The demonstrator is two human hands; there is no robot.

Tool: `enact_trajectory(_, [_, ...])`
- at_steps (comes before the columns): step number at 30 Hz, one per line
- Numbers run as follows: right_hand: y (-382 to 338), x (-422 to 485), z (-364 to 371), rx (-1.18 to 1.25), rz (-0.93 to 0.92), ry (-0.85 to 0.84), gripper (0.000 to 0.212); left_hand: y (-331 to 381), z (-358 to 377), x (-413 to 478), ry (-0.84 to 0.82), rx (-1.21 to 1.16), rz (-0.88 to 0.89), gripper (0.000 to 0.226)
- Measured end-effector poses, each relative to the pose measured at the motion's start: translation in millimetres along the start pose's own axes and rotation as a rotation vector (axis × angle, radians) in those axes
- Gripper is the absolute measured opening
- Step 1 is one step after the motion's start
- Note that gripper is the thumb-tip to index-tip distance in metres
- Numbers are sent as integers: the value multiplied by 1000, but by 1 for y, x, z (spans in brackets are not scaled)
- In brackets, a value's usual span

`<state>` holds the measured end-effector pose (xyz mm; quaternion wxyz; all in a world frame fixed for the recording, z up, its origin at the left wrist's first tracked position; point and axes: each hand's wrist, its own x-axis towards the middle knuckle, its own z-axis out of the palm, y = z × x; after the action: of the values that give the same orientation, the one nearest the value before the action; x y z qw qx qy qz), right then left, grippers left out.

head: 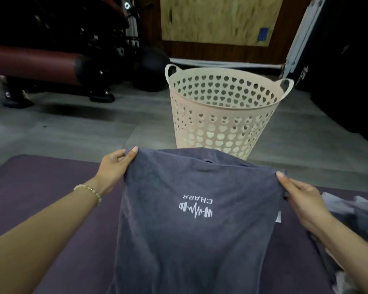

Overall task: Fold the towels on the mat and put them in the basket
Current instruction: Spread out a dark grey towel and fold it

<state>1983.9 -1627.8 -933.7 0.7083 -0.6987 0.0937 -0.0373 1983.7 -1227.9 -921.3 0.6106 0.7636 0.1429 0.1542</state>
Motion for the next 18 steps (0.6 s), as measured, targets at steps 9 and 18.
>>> enact_trajectory(9, [-139, 2, -2, 35, -238, -165, 72, 117, -58, 9, -104, -35, 176, 17])
enact_trajectory(18, [-197, -4, 8, 258, -349, -132, 59, 171, -78, 9, -3, -239, 257, 22])
